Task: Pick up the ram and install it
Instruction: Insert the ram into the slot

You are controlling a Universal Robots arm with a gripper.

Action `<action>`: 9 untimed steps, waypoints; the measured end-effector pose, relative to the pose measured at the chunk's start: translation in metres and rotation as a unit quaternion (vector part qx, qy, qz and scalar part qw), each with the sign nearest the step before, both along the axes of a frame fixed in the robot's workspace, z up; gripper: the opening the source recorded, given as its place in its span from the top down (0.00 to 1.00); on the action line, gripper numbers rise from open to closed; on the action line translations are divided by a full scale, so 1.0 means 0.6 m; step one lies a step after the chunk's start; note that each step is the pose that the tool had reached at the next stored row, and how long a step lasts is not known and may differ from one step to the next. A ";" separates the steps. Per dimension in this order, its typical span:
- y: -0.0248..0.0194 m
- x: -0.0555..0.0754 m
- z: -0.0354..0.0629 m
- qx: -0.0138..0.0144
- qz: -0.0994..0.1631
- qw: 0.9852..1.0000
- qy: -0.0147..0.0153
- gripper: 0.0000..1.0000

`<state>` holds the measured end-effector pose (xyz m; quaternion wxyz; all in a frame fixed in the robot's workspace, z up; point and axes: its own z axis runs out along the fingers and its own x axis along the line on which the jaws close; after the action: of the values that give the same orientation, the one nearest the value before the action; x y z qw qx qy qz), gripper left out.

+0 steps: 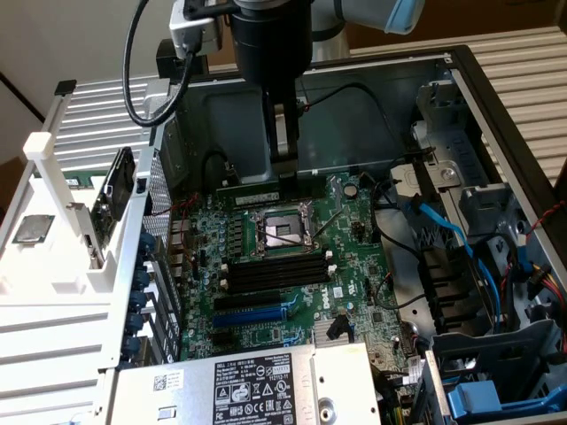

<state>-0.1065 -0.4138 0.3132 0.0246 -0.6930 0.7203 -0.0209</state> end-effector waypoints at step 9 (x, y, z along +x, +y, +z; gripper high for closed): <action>-0.0182 0.001 -0.026 0.001 -0.006 1.000 0.000 0.88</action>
<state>-0.1062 -0.4247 0.2979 0.0249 -0.6889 0.7241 -0.0201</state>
